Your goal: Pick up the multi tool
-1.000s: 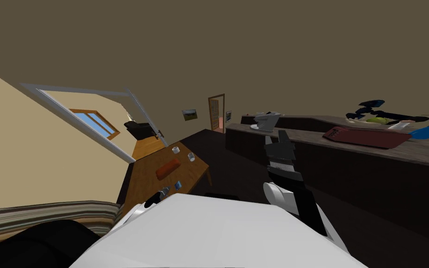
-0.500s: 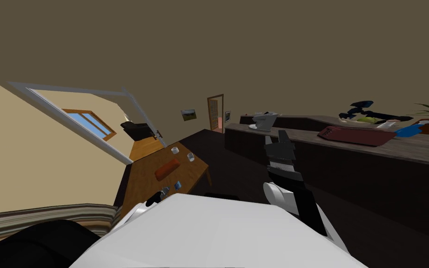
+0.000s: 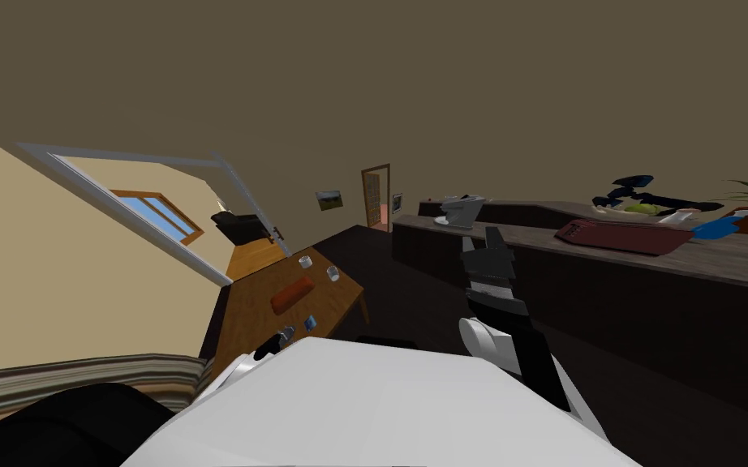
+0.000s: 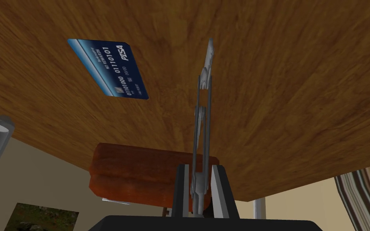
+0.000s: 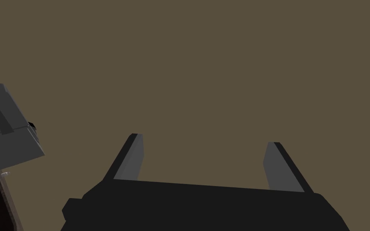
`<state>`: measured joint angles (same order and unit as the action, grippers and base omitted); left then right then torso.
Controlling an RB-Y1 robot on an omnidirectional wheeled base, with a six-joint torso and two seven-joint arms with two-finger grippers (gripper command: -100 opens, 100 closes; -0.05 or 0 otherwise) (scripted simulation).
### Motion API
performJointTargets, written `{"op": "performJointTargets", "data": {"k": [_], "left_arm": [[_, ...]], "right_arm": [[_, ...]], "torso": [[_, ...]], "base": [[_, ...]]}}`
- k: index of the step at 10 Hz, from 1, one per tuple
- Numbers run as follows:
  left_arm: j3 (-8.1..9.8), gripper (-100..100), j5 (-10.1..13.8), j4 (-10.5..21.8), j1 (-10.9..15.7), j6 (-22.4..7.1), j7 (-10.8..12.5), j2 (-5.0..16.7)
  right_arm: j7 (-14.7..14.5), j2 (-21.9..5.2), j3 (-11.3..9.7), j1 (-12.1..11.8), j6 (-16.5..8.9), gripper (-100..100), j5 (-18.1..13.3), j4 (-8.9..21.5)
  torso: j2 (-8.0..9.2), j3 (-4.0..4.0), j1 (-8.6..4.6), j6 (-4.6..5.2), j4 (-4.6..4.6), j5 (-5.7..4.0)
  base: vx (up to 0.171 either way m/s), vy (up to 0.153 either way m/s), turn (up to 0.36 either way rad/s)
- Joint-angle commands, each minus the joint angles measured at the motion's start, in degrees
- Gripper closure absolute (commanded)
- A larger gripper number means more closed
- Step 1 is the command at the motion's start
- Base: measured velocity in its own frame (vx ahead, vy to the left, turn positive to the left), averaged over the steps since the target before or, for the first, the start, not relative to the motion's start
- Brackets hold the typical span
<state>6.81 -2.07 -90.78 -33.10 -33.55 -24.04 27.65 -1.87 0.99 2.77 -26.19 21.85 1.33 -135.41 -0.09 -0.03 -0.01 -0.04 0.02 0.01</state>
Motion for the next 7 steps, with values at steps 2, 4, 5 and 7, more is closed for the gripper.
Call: {"op": "performJointTargets", "data": {"k": [2, 4, 5, 7], "left_arm": [[-0.17, 100, 0.22, -2.38, -1.17, -0.70, -0.37, 0.07], [-0.35, 100, 0.51, -5.34, -2.80, -1.72, -0.84, 0.15], [-0.39, 100, 0.58, -6.08, -3.21, -1.98, -0.96, 0.17], [-0.36, 0, 0.56, -5.66, -2.91, -1.87, -0.90, 0.20]], "right_arm": [[0.00, 0.00, 0.00, 0.00, 0.00, 0, 0.00, 0.00], [0.00, 0.00, 0.00, 0.00, 0.00, 0, 0.00, 0.00], [0.00, 0.00, 0.00, 0.00, 0.00, 0, 0.00, 0.00], [0.00, 0.00, 0.00, 0.00, 0.00, 0, 0.00, 0.00]], "torso": [[-0.03, -0.01, -0.02, -0.03, -0.01, -0.01], [-0.06, -0.03, -0.06, -0.03, -0.02, -0.01], [-0.06, -0.04, -0.06, -0.04, -0.02, -0.01], [-0.05, -0.03, -0.02, -0.02, -0.02, 0.01]], "base": [[0.017, -0.005, 0.067], [0.021, -0.008, 0.062], [0.018, -0.008, 0.051], [0.003, -0.002, 0.004]]}}
